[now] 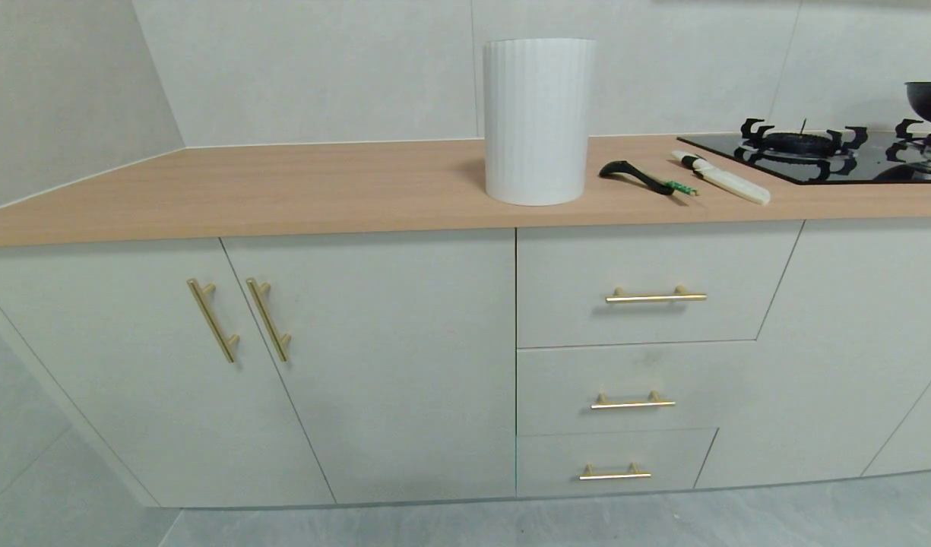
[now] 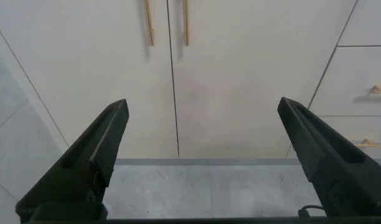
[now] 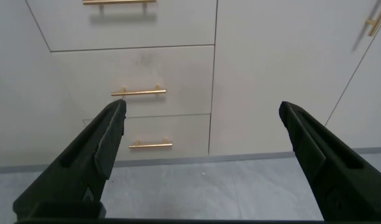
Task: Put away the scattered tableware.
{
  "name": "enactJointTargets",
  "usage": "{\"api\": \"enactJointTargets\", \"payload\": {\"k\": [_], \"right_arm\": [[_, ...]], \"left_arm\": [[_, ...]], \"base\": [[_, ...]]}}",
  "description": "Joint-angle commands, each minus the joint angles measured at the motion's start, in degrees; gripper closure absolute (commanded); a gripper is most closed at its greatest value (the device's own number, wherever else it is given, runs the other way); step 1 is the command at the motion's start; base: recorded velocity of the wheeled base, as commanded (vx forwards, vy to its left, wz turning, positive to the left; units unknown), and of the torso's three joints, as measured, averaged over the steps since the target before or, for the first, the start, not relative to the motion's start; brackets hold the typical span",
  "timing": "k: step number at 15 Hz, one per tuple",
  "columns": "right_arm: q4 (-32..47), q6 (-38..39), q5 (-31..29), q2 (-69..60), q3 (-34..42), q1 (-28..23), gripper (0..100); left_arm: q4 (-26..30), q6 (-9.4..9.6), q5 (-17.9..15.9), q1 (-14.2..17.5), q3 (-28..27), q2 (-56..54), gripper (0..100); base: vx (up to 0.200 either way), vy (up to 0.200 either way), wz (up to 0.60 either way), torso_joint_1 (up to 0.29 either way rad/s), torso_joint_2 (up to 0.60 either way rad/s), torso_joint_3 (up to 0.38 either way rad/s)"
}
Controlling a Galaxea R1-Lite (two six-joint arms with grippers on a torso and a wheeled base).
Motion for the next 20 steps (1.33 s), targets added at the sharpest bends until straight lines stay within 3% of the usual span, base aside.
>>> {"api": "enactJointTargets", "payload": {"k": [1, 3, 11, 17, 20], "right_arm": [[-0.1, -0.5, -0.1, 0.1, -0.1, 0.0, 0], [-0.8, 1.4, 3.7, 0.4, -6.1, 0.0, 0], [-0.8, 1.9, 15.1, 24.9, -14.0, 2.3, 0], [-1.7, 1.7, 15.6, 53.3, -25.7, 8.8, 0], [-10.4, 1.7, 15.5, 68.5, -27.9, 9.1, 0]], "left_arm": [[0.0, -0.02, 0.0, 0.1, 0.0, 0.0, 0], [0.0, -0.02, 0.0, 0.0, 0.0, 0.0, 0], [0.0, -0.02, 0.0, 0.1, 0.0, 0.0, 0], [0.0, -0.02, 0.0, 0.1, 0.0, 0.0, 0], [0.0, -0.02, 0.0, 0.1, 0.0, 0.0, 0]], "base": [[0.0, 0.0, 0.0, 0.0, 0.0, 0.0], [0.0, 0.0, 0.0, 0.0, 0.0, 0.0], [0.0, 0.0, 0.0, 0.0, 0.0, 0.0], [0.0, 0.0, 0.0, 0.0, 0.0, 0.0], [0.0, 0.0, 0.0, 0.0, 0.0, 0.0]]}}
